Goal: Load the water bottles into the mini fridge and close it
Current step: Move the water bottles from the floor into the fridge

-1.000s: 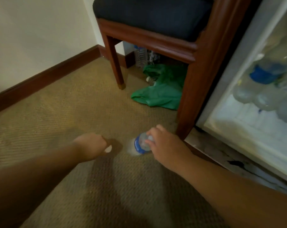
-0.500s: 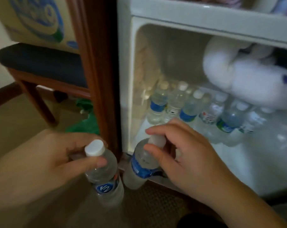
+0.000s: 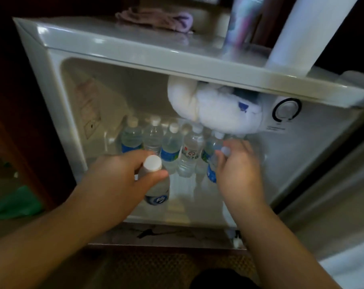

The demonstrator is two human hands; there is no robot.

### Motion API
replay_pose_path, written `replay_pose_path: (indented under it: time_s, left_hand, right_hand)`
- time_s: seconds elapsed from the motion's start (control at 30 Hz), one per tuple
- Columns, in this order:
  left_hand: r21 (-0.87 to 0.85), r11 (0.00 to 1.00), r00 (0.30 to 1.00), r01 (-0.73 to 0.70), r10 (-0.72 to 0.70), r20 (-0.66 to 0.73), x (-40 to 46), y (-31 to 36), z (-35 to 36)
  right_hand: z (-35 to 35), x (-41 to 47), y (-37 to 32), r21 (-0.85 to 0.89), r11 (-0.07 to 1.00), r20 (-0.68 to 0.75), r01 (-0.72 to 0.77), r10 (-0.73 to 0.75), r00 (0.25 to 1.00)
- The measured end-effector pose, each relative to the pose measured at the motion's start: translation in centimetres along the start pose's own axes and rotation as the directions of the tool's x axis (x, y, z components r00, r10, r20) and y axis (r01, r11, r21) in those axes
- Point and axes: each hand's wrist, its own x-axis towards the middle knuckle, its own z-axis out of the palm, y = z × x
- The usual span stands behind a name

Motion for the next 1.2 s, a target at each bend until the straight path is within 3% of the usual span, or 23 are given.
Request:
replay_pose_path:
  time_s: [0.23, 0.63, 1.0, 1.2]
  left_hand:
    - [-0.126, 0.992, 0.997, 0.004, 0.006, 0.079, 4.2, 2.0, 5.3]
    - [-0.171, 0.984, 0.989, 0.048, -0.023, 0.146, 7.9, 3.6, 12.5]
    - [-0.262, 0.963, 0.979, 0.069, -0.016, 0.202, 11.3, 5.9, 16.0]
    - [-0.238, 0.971, 0.991, 0.020, 0.013, 0.133, 12.0, 6.4, 17.4]
  right_hand:
    - [0.8, 0.7, 2.7, -0.030, 0.966, -0.096, -0.258, 0.254, 0.962]
    - [2.0, 2.4, 4.8, -0.024, 0.966, -0.092, -0.258, 0.255, 0.963]
    - [1.9, 2.3, 5.4, 0.079, 0.923, -0.064, -0.378, 0.383, 0.922]
    - [1.7, 2.7, 5.5, 0.044, 0.920, -0.057, -0.389, 0.391, 0.919]
